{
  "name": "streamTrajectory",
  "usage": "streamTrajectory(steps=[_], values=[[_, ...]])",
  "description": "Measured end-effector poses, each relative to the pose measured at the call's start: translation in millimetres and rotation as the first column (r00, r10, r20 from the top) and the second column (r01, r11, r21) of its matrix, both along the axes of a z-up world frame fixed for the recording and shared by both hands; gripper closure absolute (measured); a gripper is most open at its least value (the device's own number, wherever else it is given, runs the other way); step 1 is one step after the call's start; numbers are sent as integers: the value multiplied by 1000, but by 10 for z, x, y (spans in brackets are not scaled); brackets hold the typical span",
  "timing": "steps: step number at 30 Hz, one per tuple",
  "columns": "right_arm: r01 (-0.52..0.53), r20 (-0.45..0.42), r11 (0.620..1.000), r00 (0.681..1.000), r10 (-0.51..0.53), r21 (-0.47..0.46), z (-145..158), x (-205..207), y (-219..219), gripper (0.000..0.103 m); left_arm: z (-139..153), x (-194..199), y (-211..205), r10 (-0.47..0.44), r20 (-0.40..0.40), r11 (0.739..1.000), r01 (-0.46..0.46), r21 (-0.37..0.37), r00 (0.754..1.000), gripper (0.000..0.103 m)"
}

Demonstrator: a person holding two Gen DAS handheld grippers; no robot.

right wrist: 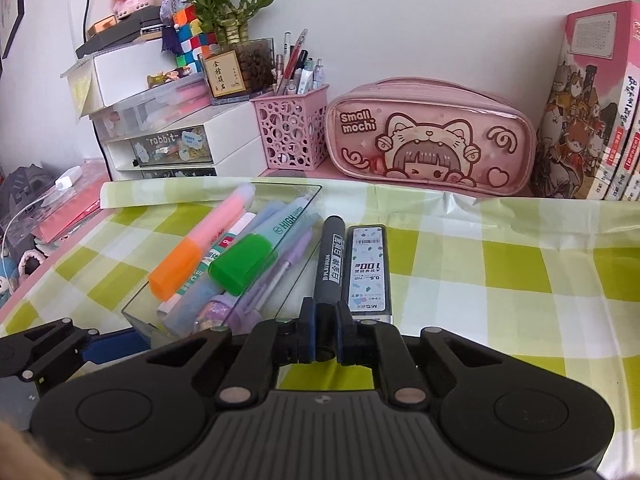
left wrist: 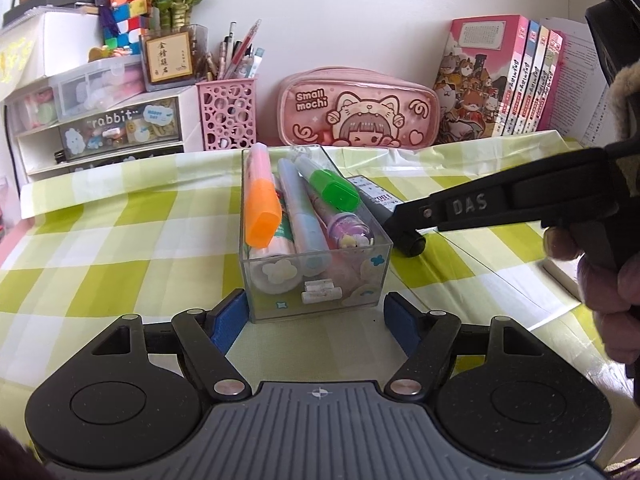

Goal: Organize stationery
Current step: 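Move the right gripper to the black marker beside the box, then close the right gripper on the black marker and lift it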

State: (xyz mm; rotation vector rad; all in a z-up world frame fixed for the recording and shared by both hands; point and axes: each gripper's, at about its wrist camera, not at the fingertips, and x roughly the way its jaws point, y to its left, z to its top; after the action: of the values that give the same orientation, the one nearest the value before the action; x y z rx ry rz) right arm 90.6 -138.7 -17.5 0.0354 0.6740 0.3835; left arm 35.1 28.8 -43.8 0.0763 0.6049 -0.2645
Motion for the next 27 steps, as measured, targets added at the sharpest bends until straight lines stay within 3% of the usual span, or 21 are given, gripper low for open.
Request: streamTrajectory(steps=[6,11,12,14,17,27], values=[[76,-101,997,992,-77,-9,-74,-21,-312,93,-2,1,-3,-5,0,1000,5,1,1000,29],[106,-105,994,989,-102,38,-79,-127,-496,93,-2,1,-3,-5,0,1000,5,1,1000,29],[108,-104,993,989,-102,49,-72,-138,-515,91,-2,1,-3,-5,0,1000,5,1,1000,29],[104,-102,992,990,-97,70,-55,-153,-529,75,-2,1,-1,-5,0,1000,5,2,1000,29],[75,-89,993,994,-67,86,-29,-177,-478,63,-3,1,-2,-5,0,1000,5,1,1000,29],[8,-74,998,997,-3,59,-106,-215,-258,53,-2,1,-1,-5,0,1000,5,0,1000,29]])
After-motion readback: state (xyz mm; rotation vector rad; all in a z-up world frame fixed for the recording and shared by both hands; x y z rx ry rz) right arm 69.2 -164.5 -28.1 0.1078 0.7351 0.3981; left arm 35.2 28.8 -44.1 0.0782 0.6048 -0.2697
